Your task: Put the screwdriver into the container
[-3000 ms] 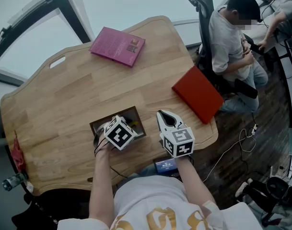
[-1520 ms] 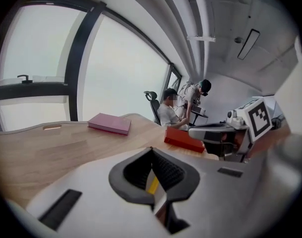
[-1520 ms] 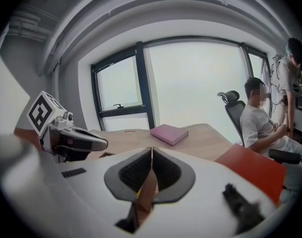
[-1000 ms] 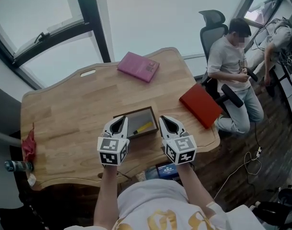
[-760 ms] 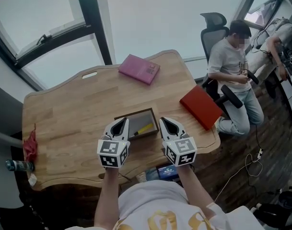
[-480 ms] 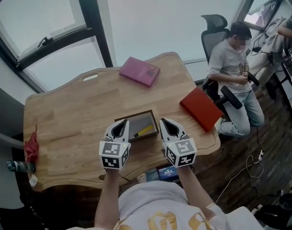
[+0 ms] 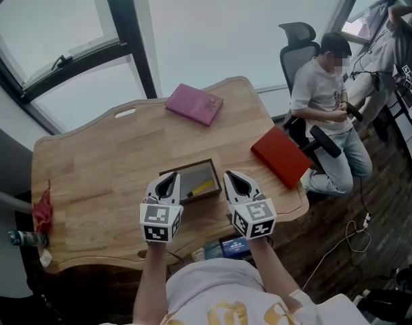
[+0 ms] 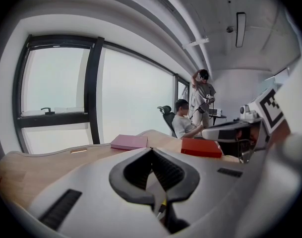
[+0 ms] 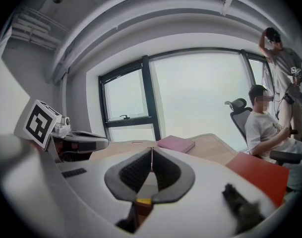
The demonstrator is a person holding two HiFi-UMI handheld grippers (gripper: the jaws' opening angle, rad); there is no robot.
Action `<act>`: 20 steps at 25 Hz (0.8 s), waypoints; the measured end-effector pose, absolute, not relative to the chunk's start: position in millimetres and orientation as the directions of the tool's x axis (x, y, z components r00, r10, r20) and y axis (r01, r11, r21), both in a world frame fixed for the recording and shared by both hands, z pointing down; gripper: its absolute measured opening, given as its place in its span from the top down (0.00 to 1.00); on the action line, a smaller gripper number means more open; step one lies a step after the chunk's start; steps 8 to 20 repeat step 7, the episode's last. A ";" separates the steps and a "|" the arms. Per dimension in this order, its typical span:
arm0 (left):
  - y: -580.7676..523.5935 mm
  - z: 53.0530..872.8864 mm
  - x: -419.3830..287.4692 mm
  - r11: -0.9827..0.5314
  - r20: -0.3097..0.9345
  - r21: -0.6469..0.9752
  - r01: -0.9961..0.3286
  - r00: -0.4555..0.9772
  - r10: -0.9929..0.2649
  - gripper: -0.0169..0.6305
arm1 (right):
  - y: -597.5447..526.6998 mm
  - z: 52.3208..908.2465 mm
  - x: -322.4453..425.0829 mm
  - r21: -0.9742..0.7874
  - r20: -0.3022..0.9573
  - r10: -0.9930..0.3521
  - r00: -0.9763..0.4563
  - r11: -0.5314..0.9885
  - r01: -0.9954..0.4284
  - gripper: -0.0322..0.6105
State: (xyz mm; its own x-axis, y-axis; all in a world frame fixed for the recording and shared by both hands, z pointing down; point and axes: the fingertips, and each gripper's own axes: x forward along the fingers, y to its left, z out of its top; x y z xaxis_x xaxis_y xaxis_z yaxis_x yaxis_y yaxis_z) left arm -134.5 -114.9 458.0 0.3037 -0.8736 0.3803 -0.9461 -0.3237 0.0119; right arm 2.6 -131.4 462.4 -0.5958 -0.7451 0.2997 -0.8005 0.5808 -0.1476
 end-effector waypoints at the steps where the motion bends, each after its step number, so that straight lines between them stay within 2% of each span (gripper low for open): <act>1: -114.4 458.6 -134.5 -0.327 0.380 0.020 -0.945 0.309 -0.872 0.95 | -131.0 462.8 1.7 -0.151 0.298 -0.744 -0.598 0.582 -0.799 0.90; 20: -119.5 458.8 -135.8 -0.325 0.373 0.047 -0.945 0.318 -0.871 0.95 | -136.5 464.0 -1.3 -0.146 0.305 -0.740 -0.600 0.586 -0.797 0.90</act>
